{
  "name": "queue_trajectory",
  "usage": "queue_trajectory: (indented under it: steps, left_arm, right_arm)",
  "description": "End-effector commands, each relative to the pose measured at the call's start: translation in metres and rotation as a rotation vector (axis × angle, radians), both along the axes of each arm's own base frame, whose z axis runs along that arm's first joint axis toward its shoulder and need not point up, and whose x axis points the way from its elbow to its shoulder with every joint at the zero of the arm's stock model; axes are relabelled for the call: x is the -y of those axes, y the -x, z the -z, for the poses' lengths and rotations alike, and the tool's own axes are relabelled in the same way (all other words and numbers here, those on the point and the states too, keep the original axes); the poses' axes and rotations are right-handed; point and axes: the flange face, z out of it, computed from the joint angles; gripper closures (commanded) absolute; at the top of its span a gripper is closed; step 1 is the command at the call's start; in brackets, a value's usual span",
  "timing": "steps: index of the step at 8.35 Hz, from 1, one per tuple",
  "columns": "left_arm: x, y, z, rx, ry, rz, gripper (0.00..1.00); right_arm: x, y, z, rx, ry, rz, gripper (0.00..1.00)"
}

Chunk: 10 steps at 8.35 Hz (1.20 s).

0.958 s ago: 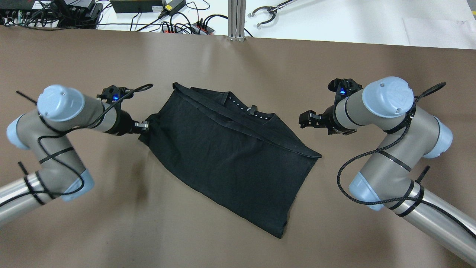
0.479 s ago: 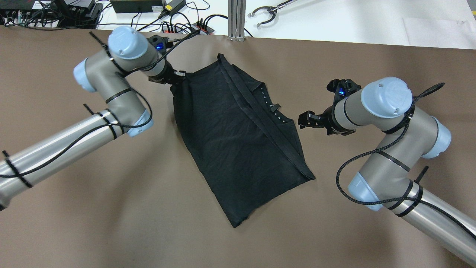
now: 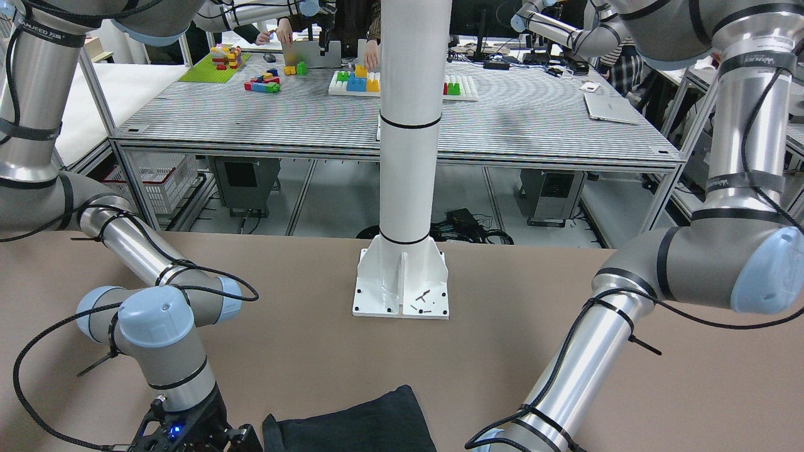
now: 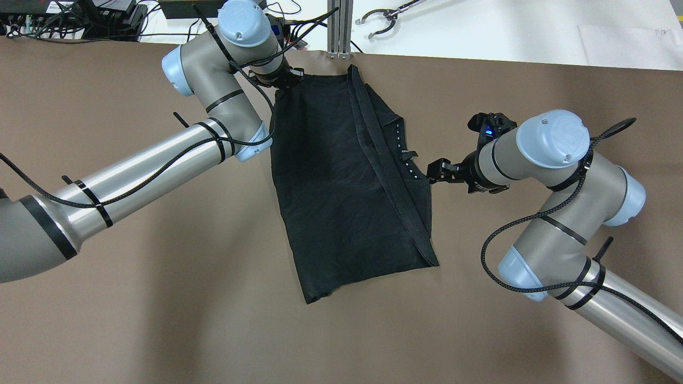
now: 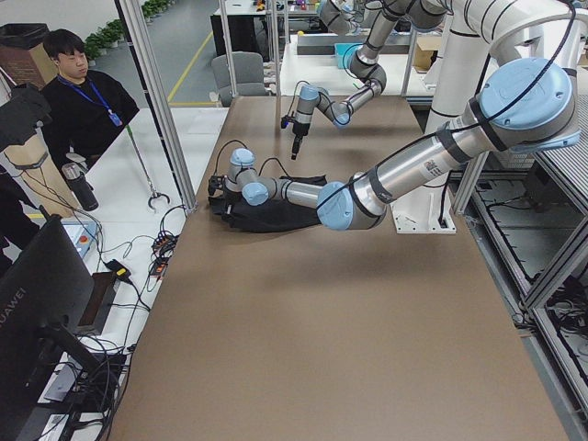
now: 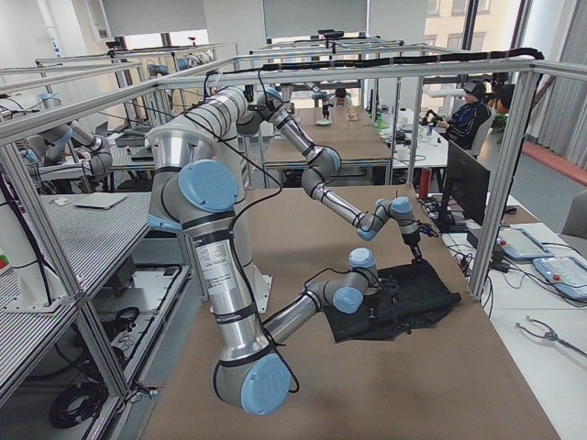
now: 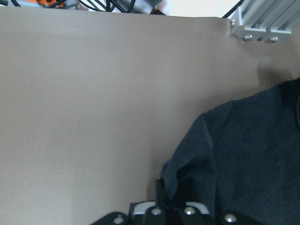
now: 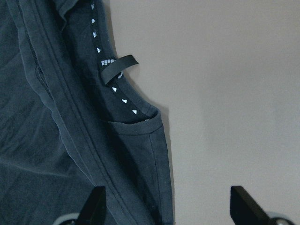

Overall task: Fold clothes
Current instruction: 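Grasp that corner with the left gripper and drag it away from the robot, then release the corner with the left gripper and lower the right gripper onto the shirt edge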

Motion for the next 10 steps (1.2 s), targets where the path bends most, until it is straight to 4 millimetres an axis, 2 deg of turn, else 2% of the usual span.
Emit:
queue_trajectory:
  steps: [1,2,3,4,5,6,7,8,9,10]
  left_arm:
    - [0.015,0.025,0.009,0.029,-0.094,-0.032,0.06]
    - [0.021,0.059,0.007,-0.002,-0.107,-0.029,0.05]
    - [0.028,0.109,0.005,-0.078,-0.076,-0.073,0.05]
    - [0.022,0.124,-0.006,-0.104,-0.067,-0.094,0.05]
    - [0.017,0.121,-0.017,-0.102,-0.063,-0.099,0.05]
    - [0.016,0.120,-0.017,-0.102,-0.063,-0.101,0.05]
    - [0.015,0.119,-0.019,-0.101,-0.061,-0.103,0.05]
    - [0.015,0.119,-0.021,-0.100,-0.059,-0.102,0.05]
    - [0.015,0.119,-0.021,-0.101,-0.062,-0.101,0.05]
    - [0.014,0.119,-0.026,-0.100,-0.060,-0.103,0.05]
  right_arm:
    - [0.006,0.006,-0.005,-0.018,-0.015,0.018,0.06]
    - [0.011,0.010,-0.004,-0.022,-0.018,0.015,0.06]
    - [0.023,0.021,0.002,-0.021,0.004,0.000,0.07]
    - [0.025,0.030,-0.006,-0.010,0.063,-0.029,0.09]
    - [0.022,0.034,-0.006,0.017,0.135,-0.081,0.11]
    - [0.018,0.039,-0.013,0.021,0.174,-0.129,0.11]
    - [0.012,0.052,-0.019,0.027,0.137,-0.158,0.11]
    - [0.006,0.067,-0.027,0.048,0.161,-0.195,0.13]
    - [-0.002,0.086,-0.038,0.057,0.153,-0.199,0.20]
    - [-0.007,0.090,-0.055,0.063,0.141,-0.201,0.22]
